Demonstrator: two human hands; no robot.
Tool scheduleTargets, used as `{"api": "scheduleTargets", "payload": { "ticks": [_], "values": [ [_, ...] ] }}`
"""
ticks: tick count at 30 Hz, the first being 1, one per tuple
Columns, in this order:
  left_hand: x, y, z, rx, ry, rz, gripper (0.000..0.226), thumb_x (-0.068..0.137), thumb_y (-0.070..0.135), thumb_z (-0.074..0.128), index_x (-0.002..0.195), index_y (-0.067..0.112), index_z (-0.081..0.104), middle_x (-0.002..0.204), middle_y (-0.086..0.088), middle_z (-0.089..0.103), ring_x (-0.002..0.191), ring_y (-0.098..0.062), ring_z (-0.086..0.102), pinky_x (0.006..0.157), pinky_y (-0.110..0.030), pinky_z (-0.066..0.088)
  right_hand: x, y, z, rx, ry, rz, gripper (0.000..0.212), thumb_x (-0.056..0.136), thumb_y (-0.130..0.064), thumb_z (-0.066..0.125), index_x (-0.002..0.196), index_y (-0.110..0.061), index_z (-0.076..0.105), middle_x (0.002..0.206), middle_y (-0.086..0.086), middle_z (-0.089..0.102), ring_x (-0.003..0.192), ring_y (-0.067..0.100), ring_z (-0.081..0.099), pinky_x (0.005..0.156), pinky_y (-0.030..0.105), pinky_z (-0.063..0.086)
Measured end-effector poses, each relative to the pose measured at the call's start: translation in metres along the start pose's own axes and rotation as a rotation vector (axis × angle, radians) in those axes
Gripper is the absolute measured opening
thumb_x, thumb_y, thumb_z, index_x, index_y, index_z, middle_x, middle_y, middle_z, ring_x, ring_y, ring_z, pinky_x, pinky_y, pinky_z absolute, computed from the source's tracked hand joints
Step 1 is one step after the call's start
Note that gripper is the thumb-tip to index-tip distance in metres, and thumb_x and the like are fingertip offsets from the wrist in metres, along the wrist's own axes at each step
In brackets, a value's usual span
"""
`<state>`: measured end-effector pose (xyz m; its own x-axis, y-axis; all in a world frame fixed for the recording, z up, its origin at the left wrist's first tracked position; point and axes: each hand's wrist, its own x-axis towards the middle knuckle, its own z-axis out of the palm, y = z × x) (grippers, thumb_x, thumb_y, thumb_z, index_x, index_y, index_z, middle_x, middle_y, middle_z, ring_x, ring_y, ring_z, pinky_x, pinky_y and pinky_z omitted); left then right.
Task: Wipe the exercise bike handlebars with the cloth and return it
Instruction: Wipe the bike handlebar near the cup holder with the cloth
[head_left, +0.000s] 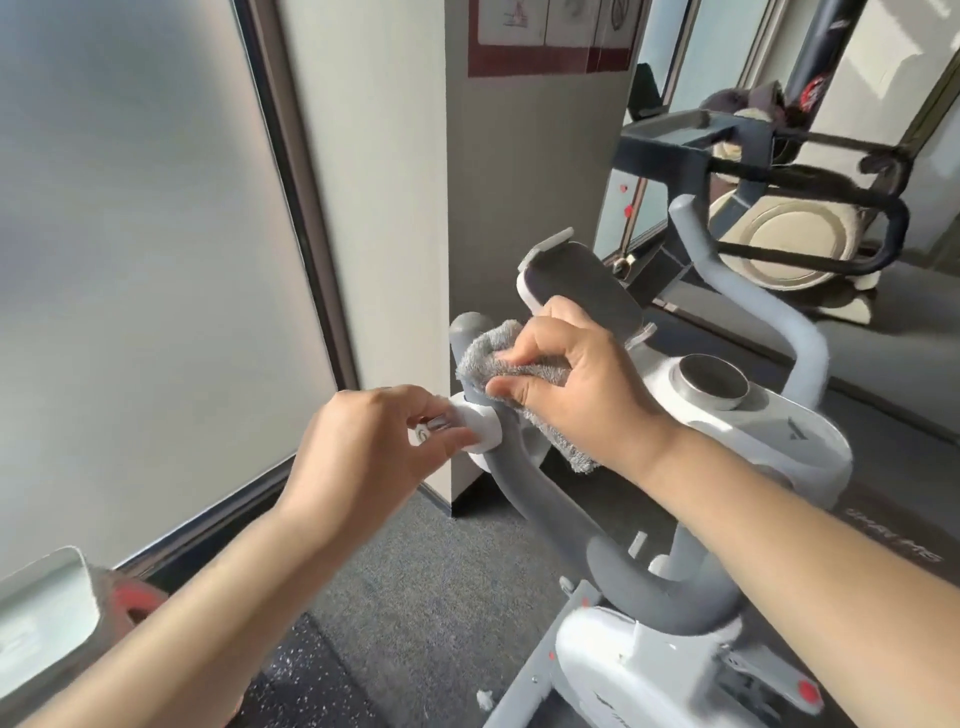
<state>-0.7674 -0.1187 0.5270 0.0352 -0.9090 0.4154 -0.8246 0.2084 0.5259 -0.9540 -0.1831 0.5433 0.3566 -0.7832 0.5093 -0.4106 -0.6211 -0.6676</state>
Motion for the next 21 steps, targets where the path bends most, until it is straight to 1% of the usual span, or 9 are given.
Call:
{"api": "scheduleTargets", "payload": {
  "ticks": [3,5,8,10,12,14,16,18,21],
  "values": [
    [-0.003,0.011,0.001,0.056,0.028,-0.013,0.033,0.068,0.056,0.070,0.086,0.029,0.073,0.078,0.011,0.073,0.067,-0.006,0.064,0.061,-0.028,0.052,-0.003,0.004,-0.007,0.084,-0.086,-0.002,0.016,0.071,-0.014,0.079,0.080,-0.017,0.067,0.086,-0.007,0.052,0.082,0.004,0.057,0.084,0.015,0.046],
    [-0.004,0.013,0.001,0.071,0.020,-0.049,0.037,0.067,0.058,0.068,0.089,0.028,0.073,0.079,0.011,0.073,0.068,-0.007,0.065,0.062,-0.029,0.053,0.014,-0.002,-0.011,0.125,-0.066,-0.017,0.019,0.075,-0.014,0.077,0.088,-0.023,0.066,0.095,-0.004,0.059,0.091,0.005,0.062,0.091,0.017,0.047],
    [-0.007,0.016,0.003,0.064,0.020,-0.084,0.044,0.064,0.061,0.066,0.093,0.028,0.072,0.084,0.011,0.074,0.075,-0.007,0.067,0.067,-0.030,0.055,0.046,-0.011,-0.010,0.109,-0.010,-0.043,0.019,0.080,-0.020,0.073,0.094,-0.028,0.064,0.106,-0.001,0.064,0.098,0.001,0.060,0.089,0.010,0.042],
    [-0.010,0.018,0.004,0.039,0.034,-0.114,0.042,0.065,0.058,0.069,0.095,0.029,0.072,0.085,0.012,0.073,0.076,-0.006,0.066,0.070,-0.029,0.055,0.054,-0.011,-0.007,0.092,-0.056,-0.011,0.012,0.081,-0.023,0.072,0.085,-0.030,0.063,0.100,-0.004,0.063,0.091,0.004,0.060,0.082,0.009,0.042],
    [-0.013,0.019,0.005,0.021,0.045,-0.142,0.040,0.066,0.055,0.071,0.097,0.028,0.072,0.085,0.012,0.073,0.074,-0.006,0.064,0.071,-0.029,0.054,0.045,-0.007,-0.008,0.096,-0.054,-0.002,0.016,0.080,-0.022,0.073,0.077,-0.032,0.062,0.091,-0.009,0.060,0.086,0.005,0.060,0.079,0.008,0.042],
    [-0.015,0.020,0.005,0.027,0.043,-0.156,0.042,0.067,0.055,0.069,0.099,0.028,0.072,0.088,0.011,0.074,0.077,-0.006,0.065,0.073,-0.030,0.054,0.024,0.002,-0.010,0.117,-0.069,-0.021,0.016,0.076,-0.017,0.076,0.076,-0.029,0.065,0.087,-0.010,0.057,0.084,0.003,0.060,0.081,0.011,0.044],
    [-0.015,0.021,0.007,0.050,0.048,-0.162,0.043,0.067,0.056,0.069,0.100,0.028,0.072,0.089,0.010,0.074,0.079,-0.008,0.066,0.073,-0.030,0.054,0.003,0.008,-0.013,0.108,-0.159,-0.031,0.015,0.073,-0.016,0.079,0.079,-0.027,0.070,0.086,-0.010,0.056,0.083,0.003,0.060,0.082,0.015,0.046],
    [-0.014,0.022,0.007,0.072,0.059,-0.166,0.042,0.067,0.056,0.070,0.098,0.028,0.072,0.086,0.008,0.073,0.080,-0.010,0.065,0.073,-0.030,0.053,-0.001,0.007,-0.016,0.095,-0.213,-0.016,0.017,0.073,-0.018,0.079,0.079,-0.030,0.070,0.086,-0.010,0.057,0.083,0.004,0.060,0.082,0.016,0.046],
    [-0.012,0.023,0.007,0.109,0.062,-0.158,0.041,0.067,0.057,0.071,0.096,0.028,0.072,0.082,0.007,0.072,0.076,-0.012,0.064,0.069,-0.028,0.051,0.020,-0.003,-0.018,0.088,-0.127,-0.018,0.013,0.075,-0.021,0.077,0.079,-0.030,0.069,0.088,-0.012,0.056,0.086,0.006,0.060,0.085,0.016,0.045]
  ]
}}
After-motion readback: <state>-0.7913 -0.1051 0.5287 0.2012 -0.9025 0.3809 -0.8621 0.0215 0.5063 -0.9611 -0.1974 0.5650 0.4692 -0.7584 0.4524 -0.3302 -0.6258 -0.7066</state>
